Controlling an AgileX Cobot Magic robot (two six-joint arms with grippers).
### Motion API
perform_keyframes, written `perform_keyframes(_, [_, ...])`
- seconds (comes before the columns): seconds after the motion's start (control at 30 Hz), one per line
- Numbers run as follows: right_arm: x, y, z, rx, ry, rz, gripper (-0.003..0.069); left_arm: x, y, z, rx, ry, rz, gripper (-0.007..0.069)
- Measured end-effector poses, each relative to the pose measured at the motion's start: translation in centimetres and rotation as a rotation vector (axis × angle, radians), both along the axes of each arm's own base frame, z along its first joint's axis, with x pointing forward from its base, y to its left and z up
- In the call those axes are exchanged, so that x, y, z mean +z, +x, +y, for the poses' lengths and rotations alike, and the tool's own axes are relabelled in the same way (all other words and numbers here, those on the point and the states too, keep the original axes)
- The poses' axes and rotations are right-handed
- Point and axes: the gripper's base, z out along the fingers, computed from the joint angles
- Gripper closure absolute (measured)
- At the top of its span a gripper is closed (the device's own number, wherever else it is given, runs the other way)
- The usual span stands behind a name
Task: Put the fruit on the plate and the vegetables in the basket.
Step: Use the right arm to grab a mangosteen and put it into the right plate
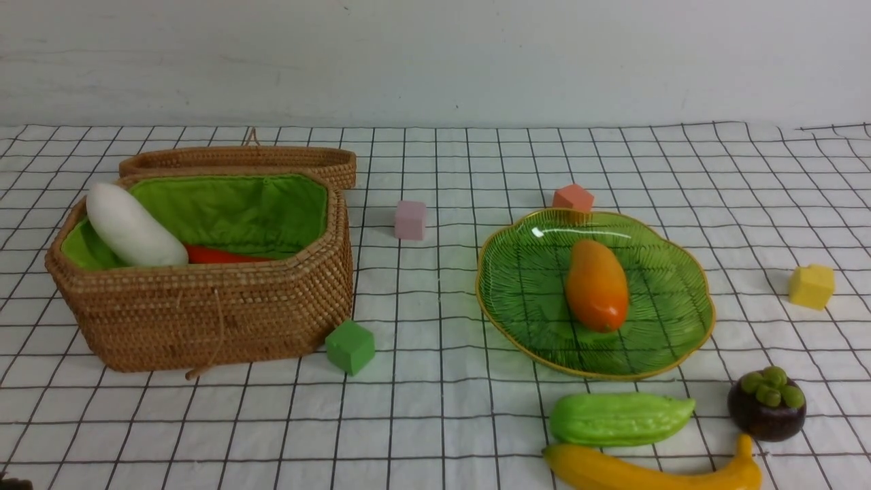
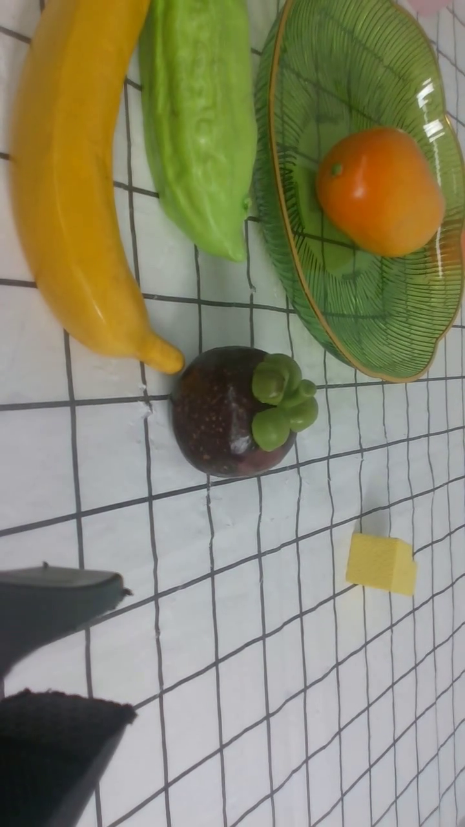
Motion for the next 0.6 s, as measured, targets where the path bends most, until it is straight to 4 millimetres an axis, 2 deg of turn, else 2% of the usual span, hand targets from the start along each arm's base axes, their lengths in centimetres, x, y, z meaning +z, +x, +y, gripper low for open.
perform_keyframes(0.27, [0.0,0.0,0.0,0.000,0.000,0.000,0.0416,0.6,0.4,0.5,0.047,0.093,-0.178,0.0638])
perform_keyframes(0.4, [0.0,0.0,0.0,0.000,0.000,0.000,0.0416,0.8,0.7,1.0,0.160,0.147,-0.299,0.0638])
perform_keyframes(0.53, [0.0,0.0,0.0,0.000,0.000,0.000,0.0416,-1.4,0.8,1.4,0.286,0.189,-0.330,0.0638])
perform_keyframes(0.6, [0.0,0.0,0.0,0.000,0.000,0.000,0.0416,-3.4,0.4,1.6,0.324,0.177,-0.310,0.0638])
